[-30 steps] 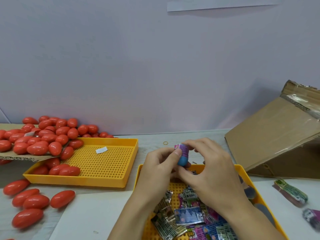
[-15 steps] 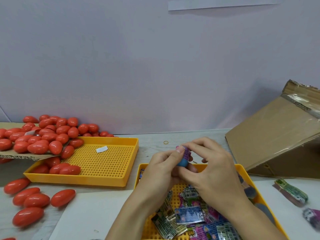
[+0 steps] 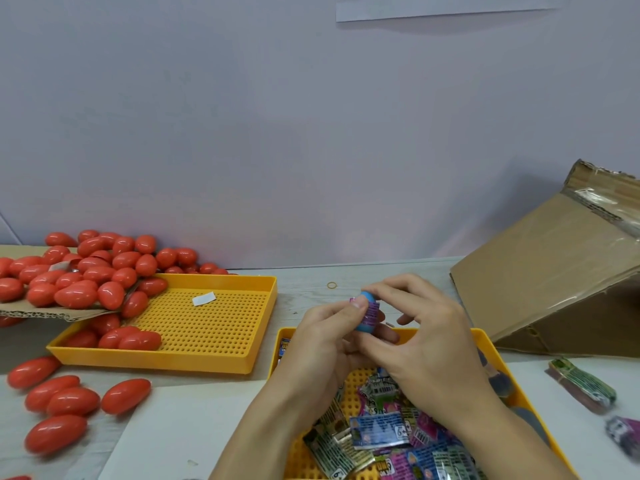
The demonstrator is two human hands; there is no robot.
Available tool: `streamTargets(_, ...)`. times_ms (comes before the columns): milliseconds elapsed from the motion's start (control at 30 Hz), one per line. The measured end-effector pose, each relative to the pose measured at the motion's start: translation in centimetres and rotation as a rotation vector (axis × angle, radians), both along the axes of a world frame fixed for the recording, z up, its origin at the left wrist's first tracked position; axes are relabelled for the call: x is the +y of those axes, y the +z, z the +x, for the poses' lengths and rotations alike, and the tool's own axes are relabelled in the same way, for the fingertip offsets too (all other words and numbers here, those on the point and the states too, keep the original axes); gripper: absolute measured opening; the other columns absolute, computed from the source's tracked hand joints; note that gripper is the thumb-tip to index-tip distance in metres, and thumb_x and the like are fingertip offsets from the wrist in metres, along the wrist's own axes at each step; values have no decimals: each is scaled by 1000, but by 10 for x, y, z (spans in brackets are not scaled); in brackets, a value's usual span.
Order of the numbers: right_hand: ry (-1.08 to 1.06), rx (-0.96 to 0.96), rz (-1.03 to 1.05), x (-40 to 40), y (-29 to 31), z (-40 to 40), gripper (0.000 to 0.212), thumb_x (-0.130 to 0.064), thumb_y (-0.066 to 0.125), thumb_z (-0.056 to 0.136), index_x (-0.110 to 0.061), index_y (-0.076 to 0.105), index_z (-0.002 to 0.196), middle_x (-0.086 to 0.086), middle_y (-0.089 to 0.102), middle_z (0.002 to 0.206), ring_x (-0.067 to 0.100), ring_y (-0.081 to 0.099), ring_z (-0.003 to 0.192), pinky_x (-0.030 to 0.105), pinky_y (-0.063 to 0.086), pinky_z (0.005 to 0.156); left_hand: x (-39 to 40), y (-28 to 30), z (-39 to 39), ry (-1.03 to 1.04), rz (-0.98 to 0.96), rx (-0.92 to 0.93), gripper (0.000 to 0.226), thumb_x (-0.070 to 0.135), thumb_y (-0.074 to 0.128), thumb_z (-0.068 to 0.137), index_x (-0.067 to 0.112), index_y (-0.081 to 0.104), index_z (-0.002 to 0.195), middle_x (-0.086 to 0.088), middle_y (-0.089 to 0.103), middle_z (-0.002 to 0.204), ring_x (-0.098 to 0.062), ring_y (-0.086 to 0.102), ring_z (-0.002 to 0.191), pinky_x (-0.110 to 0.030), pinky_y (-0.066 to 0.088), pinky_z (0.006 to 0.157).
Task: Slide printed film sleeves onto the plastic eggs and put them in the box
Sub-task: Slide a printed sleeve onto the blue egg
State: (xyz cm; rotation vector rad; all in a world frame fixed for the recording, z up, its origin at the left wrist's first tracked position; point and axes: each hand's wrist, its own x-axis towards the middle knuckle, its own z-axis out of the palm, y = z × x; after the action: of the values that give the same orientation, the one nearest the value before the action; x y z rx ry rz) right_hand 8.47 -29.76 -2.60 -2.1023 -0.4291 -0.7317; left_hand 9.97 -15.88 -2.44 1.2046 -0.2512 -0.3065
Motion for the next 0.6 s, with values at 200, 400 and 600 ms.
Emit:
streamTargets(200, 58, 30, 55, -1, 0, 0, 34, -38, 71, 70, -35, 73, 104, -18, 63, 97, 5, 62, 95, 13, 45, 69, 2, 1, 1, 6, 5, 2, 38, 33, 60, 85, -1, 67, 100, -22, 70, 85, -25, 68, 77, -31, 57, 67)
streamTargets(400, 108, 91, 187, -1, 0, 0, 42, -25, 88, 69, -42, 72, 103, -16, 66, 102, 10, 65, 94, 25, 51, 69, 2, 4, -1, -19, -80, 45, 38, 34, 54, 90, 0, 69, 100, -22, 70, 87, -30, 70, 85, -35, 59, 72)
streamTargets(600, 33, 68, 154, -1, -2, 0, 40, -16, 85, 71, -34, 73, 105, -17, 65, 97, 4, 63, 93, 11, 46, 64, 0, 3, -1, -29, -17, 30, 45, 40, 53, 90, -1, 66, 103, -18, 73, 86, -27, 72, 85, -31, 59, 72)
